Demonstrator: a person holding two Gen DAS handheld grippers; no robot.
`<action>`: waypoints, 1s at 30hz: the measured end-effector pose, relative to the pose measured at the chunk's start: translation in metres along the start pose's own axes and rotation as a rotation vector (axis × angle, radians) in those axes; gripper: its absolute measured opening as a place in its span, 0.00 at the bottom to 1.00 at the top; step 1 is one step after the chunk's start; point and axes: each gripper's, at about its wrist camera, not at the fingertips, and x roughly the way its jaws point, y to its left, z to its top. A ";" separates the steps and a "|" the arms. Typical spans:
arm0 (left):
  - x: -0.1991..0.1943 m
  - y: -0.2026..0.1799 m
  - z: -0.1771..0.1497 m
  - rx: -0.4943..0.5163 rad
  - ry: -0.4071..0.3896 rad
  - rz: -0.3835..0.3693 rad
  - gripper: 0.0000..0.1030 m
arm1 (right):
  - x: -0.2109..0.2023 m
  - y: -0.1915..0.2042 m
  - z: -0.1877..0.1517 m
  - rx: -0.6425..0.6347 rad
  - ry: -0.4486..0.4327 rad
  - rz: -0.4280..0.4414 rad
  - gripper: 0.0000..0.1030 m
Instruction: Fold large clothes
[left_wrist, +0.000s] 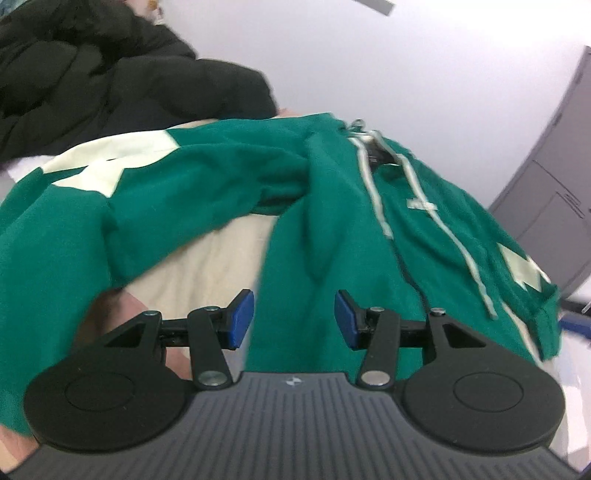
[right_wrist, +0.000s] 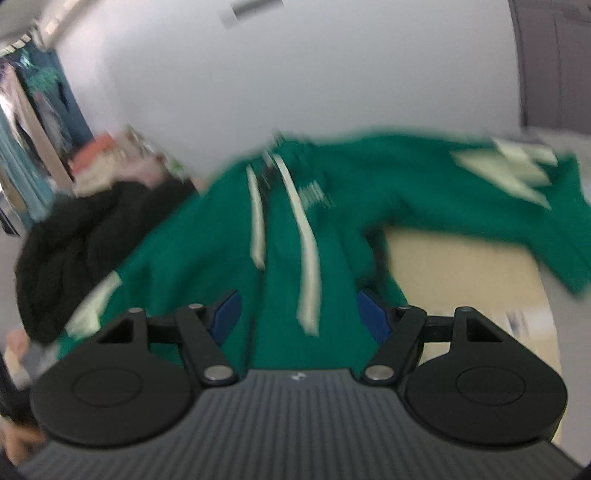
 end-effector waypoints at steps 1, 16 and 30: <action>-0.003 -0.005 -0.003 0.009 0.002 -0.015 0.53 | 0.000 -0.007 -0.008 0.005 0.025 -0.015 0.69; -0.008 -0.151 -0.077 0.295 0.167 -0.400 0.53 | -0.057 -0.100 -0.080 0.446 -0.013 0.048 0.70; 0.033 -0.219 -0.131 0.523 0.180 -0.367 0.26 | -0.038 -0.140 -0.085 0.572 -0.027 0.024 0.71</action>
